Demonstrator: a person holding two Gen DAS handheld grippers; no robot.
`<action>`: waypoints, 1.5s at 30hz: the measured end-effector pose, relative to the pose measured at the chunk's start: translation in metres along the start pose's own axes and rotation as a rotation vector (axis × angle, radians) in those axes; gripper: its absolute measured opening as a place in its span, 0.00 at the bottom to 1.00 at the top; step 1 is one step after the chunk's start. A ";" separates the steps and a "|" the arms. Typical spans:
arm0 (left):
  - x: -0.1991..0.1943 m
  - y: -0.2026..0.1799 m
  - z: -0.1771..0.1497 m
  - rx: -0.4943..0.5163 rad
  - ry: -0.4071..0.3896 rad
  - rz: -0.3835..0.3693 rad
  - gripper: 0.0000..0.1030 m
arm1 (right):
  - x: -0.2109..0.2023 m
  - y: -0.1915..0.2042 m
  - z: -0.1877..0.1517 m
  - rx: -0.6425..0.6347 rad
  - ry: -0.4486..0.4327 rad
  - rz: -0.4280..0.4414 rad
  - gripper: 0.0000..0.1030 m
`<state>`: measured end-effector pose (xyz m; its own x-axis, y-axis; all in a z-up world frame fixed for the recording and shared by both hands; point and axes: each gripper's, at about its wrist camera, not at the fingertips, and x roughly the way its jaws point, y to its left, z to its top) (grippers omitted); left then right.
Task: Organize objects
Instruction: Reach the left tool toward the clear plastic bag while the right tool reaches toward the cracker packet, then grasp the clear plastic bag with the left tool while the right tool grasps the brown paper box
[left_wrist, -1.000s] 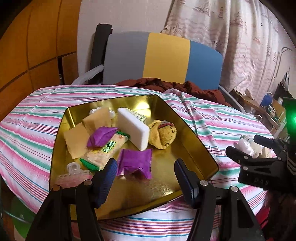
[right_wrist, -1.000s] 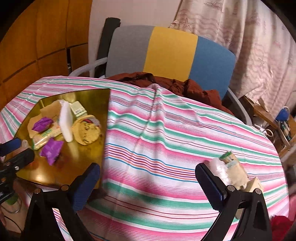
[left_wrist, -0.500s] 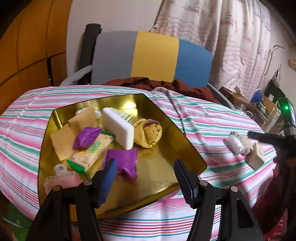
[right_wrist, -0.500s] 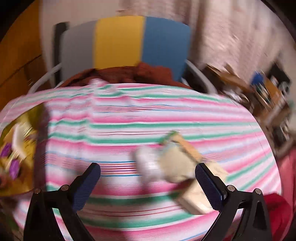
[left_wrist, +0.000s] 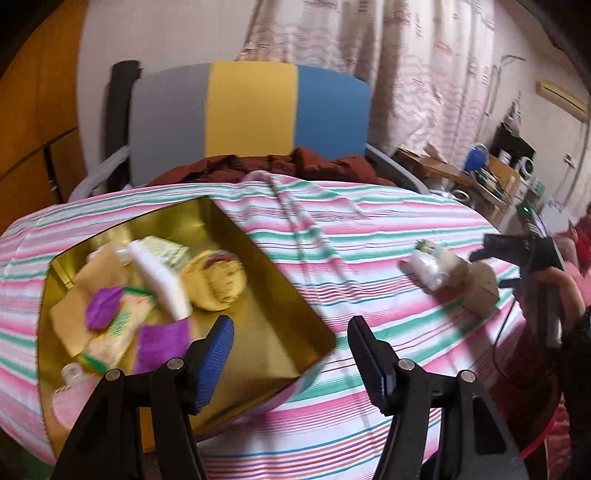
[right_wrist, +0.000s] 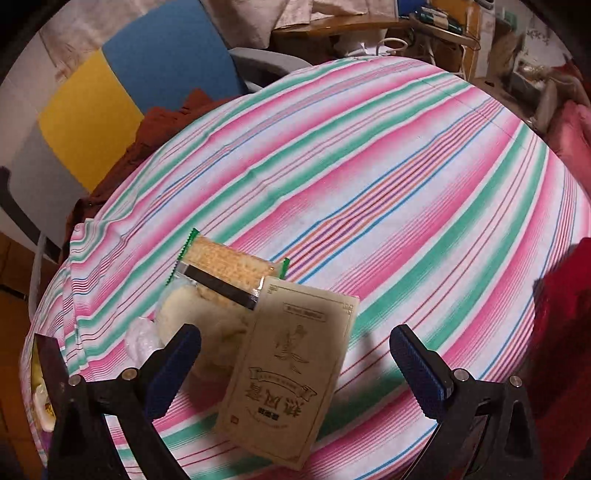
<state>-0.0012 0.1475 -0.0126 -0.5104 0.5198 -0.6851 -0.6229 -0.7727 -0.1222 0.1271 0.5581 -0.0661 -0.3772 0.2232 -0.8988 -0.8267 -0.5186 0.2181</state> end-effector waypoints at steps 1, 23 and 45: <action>0.002 -0.006 0.002 0.013 0.002 -0.006 0.63 | 0.001 0.001 -0.001 -0.008 0.007 -0.021 1.00; 0.107 -0.117 0.035 0.120 0.164 -0.196 0.63 | -0.011 -0.033 0.000 0.183 -0.029 -0.013 1.00; 0.212 -0.159 0.053 0.103 0.260 -0.251 0.39 | 0.009 -0.039 0.010 0.221 -0.003 0.037 1.00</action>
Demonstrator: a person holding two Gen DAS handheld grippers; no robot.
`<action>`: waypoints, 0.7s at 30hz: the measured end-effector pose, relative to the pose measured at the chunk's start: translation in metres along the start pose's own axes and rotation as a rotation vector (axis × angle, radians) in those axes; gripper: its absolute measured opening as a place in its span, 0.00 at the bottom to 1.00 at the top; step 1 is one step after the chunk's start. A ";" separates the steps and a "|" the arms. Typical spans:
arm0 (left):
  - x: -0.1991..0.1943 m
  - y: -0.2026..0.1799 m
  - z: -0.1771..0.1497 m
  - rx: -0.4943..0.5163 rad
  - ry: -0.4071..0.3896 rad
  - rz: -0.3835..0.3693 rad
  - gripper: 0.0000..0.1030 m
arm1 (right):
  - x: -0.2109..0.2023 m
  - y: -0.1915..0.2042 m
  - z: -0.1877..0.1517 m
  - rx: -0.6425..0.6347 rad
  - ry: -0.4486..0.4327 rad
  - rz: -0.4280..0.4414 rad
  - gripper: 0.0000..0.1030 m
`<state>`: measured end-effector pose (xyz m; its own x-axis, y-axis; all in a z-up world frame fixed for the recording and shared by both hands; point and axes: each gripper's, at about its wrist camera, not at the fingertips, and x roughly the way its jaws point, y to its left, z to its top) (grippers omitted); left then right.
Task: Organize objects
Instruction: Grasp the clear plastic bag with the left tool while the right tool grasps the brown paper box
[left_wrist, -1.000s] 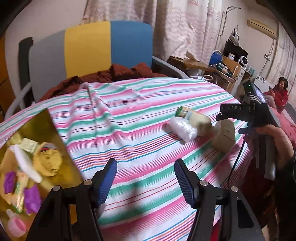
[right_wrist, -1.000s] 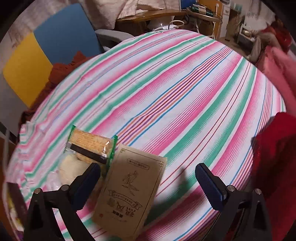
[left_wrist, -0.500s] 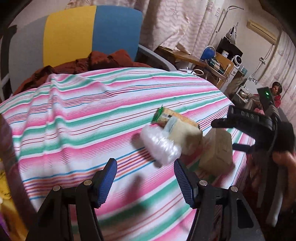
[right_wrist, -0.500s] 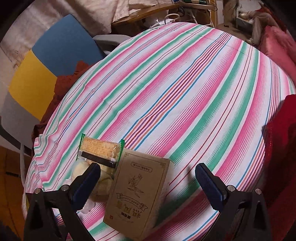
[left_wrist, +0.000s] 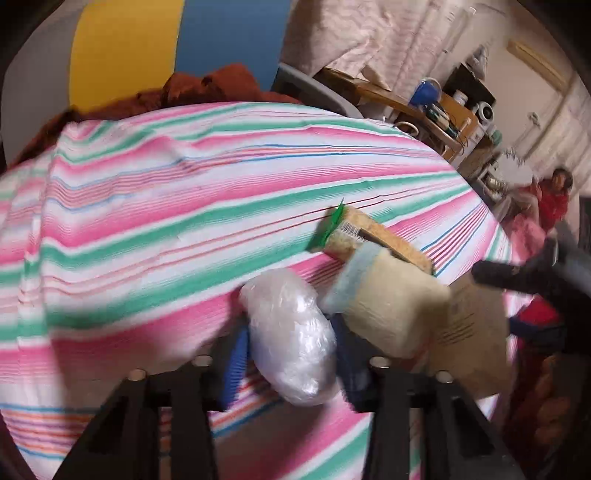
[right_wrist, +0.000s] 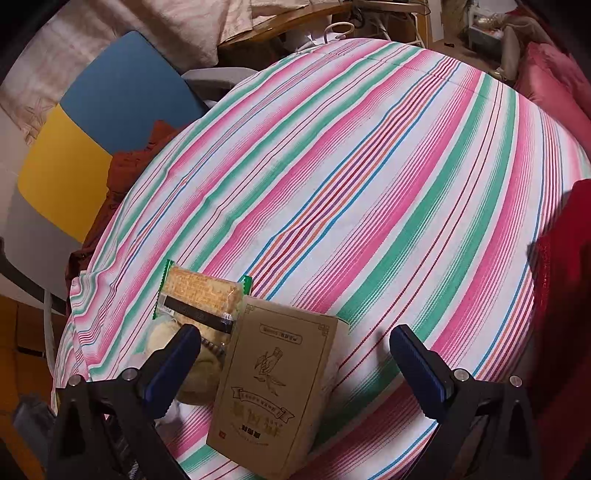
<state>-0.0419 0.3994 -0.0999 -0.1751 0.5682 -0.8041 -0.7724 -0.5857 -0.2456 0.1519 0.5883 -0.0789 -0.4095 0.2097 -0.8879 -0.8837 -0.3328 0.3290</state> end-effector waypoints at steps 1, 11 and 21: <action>0.000 -0.001 -0.002 0.024 -0.006 0.004 0.38 | 0.000 0.000 0.000 -0.002 0.001 0.001 1.00; -0.003 -0.013 -0.013 0.124 -0.026 0.087 0.35 | 0.016 0.018 -0.007 -0.101 0.078 -0.038 1.00; -0.030 0.007 -0.042 0.083 -0.047 0.116 0.35 | 0.015 0.016 -0.011 -0.128 0.083 -0.049 0.95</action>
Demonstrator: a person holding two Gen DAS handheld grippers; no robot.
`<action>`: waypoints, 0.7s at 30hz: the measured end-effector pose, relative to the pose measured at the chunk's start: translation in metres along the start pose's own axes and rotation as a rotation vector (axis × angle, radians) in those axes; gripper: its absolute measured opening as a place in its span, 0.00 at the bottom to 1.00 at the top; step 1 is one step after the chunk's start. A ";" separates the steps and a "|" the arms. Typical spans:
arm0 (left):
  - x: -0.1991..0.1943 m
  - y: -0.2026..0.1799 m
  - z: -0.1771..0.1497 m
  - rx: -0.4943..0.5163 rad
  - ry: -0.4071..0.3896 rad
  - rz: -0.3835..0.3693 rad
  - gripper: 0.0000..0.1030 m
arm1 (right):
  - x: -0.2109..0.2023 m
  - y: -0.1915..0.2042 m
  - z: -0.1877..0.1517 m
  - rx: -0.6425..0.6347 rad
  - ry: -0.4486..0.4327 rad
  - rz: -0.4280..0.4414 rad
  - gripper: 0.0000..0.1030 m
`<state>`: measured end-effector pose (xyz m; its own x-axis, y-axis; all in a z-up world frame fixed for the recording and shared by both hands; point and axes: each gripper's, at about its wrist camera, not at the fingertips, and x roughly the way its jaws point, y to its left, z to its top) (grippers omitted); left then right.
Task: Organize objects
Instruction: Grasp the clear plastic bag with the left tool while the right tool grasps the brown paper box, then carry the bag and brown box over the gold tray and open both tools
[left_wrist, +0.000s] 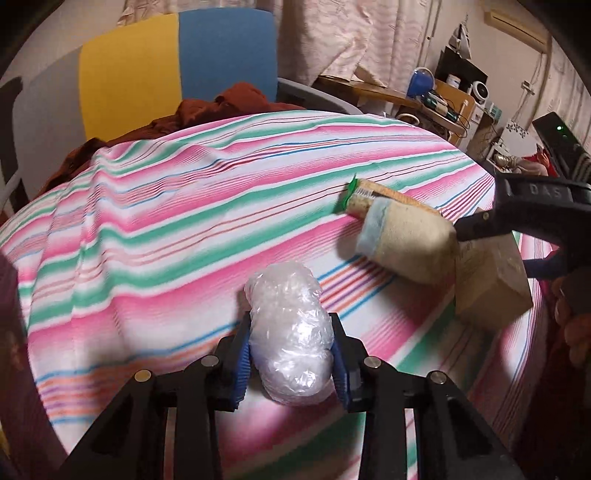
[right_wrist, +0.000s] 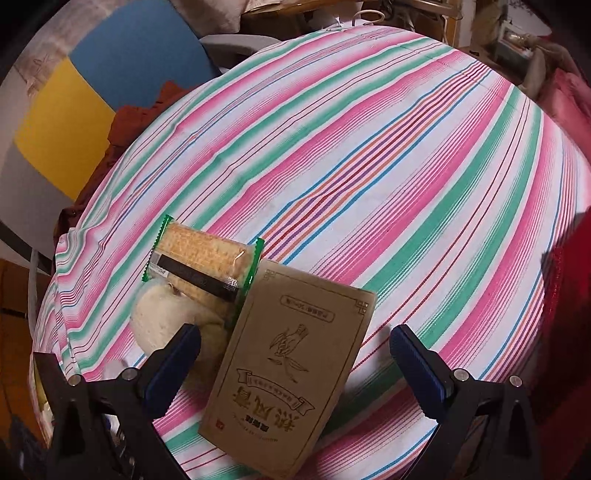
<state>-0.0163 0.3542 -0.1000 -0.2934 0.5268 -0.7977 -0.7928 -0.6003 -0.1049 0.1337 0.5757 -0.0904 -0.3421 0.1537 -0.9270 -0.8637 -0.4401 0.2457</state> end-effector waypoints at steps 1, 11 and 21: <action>-0.003 0.001 -0.004 -0.001 -0.003 0.003 0.35 | -0.001 0.001 0.000 -0.007 -0.004 0.000 0.93; -0.024 0.008 -0.033 -0.011 -0.034 0.023 0.35 | -0.001 0.019 -0.001 -0.092 -0.027 0.007 0.53; -0.028 0.008 -0.043 0.001 -0.054 0.031 0.36 | -0.002 0.017 -0.004 -0.098 -0.026 -0.014 0.53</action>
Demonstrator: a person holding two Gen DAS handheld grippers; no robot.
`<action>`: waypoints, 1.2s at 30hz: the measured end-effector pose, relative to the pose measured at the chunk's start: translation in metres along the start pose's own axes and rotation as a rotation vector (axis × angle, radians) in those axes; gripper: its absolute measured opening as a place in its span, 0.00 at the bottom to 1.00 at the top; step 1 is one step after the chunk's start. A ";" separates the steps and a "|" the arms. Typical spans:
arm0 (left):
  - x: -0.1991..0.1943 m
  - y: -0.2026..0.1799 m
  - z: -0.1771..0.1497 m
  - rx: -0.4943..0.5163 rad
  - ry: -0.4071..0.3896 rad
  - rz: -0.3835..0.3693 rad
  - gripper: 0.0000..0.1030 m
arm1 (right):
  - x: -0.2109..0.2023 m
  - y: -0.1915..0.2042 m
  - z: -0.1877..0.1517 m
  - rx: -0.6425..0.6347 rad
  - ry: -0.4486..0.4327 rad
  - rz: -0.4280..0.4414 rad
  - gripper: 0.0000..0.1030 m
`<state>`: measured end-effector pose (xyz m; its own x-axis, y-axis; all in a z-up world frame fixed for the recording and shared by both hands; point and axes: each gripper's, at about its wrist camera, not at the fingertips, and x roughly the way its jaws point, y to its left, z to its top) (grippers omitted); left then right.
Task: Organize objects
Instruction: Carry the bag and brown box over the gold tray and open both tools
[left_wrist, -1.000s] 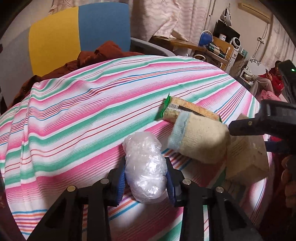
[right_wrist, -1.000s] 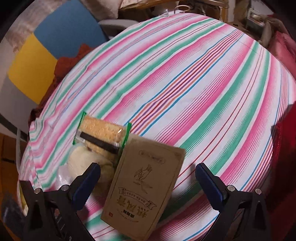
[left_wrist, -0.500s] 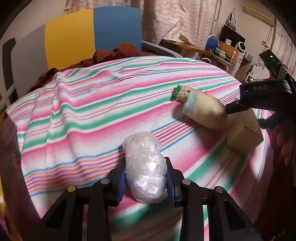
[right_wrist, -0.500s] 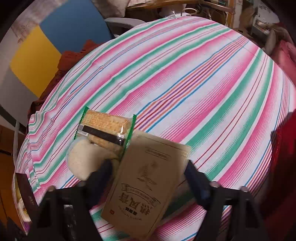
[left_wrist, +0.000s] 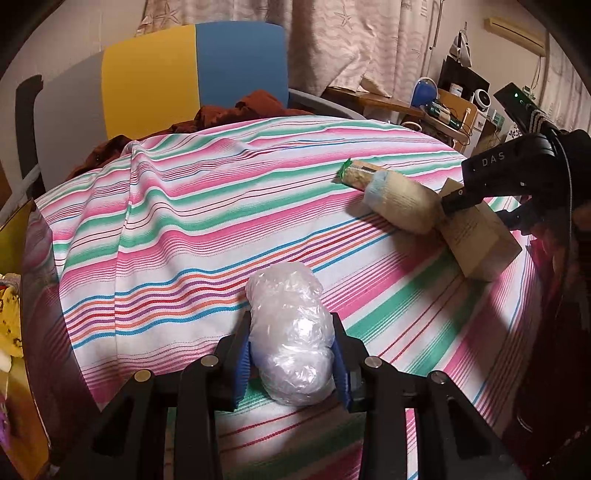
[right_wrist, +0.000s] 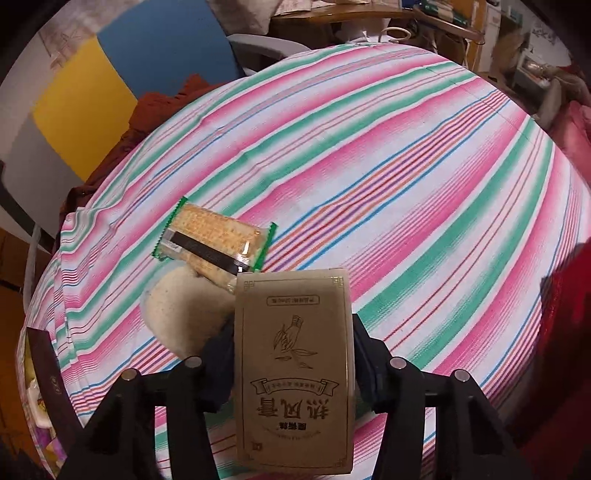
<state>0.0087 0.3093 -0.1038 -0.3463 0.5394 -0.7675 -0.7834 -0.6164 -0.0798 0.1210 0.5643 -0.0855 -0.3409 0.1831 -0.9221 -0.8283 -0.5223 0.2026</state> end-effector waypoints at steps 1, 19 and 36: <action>0.000 0.000 -0.001 0.001 -0.001 -0.001 0.36 | 0.000 0.000 0.000 0.002 -0.001 -0.003 0.53; -0.002 -0.002 -0.003 0.020 -0.017 0.007 0.36 | -0.025 -0.001 0.002 0.016 -0.120 0.076 0.51; -0.038 -0.012 0.002 0.030 -0.093 -0.024 0.35 | -0.049 0.008 0.000 -0.045 -0.221 0.167 0.50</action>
<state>0.0301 0.2968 -0.0720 -0.3724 0.6058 -0.7031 -0.8068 -0.5857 -0.0774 0.1313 0.5516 -0.0389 -0.5638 0.2660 -0.7819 -0.7336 -0.5962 0.3262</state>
